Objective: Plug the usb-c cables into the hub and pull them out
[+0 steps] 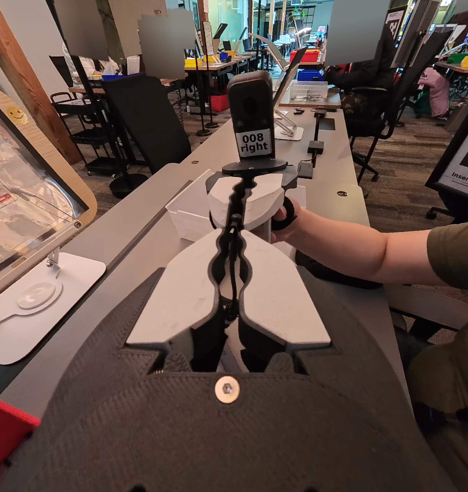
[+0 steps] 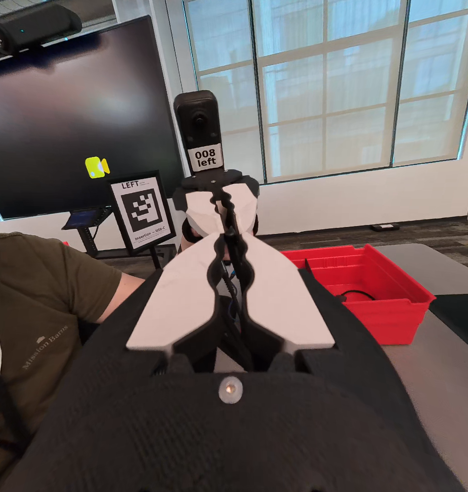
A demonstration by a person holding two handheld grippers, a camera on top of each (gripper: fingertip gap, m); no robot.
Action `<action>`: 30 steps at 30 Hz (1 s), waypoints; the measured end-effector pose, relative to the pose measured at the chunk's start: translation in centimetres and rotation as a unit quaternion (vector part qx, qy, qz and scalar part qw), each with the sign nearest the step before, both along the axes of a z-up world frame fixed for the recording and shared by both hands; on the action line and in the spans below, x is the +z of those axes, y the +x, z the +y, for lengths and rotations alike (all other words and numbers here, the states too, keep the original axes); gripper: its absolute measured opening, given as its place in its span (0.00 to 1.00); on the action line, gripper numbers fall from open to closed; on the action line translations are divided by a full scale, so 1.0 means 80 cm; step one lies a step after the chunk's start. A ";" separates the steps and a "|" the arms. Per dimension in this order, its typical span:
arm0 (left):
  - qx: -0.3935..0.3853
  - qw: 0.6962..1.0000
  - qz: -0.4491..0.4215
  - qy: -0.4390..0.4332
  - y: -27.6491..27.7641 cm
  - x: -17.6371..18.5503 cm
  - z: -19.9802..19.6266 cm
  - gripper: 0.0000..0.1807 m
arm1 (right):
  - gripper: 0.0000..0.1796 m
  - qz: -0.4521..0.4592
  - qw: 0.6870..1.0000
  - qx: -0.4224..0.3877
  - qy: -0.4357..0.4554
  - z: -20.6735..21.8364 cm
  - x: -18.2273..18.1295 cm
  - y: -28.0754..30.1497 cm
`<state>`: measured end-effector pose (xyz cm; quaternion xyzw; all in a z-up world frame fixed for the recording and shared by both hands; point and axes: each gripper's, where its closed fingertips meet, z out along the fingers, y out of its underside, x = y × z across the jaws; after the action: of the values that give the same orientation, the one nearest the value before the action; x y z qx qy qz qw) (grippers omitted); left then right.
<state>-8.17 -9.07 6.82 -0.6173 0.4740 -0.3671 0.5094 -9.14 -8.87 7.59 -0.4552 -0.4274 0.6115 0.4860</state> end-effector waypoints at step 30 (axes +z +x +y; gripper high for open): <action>-0.020 0.997 -0.027 -0.067 -0.005 -0.004 0.005 0.01 | 0.04 -0.042 0.999 -0.016 0.030 0.008 -0.014 0.005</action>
<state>-8.59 -8.64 6.51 -0.6304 0.4468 -0.4243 0.4722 -8.72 -8.25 6.48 -0.4722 -0.4583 0.5712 0.4906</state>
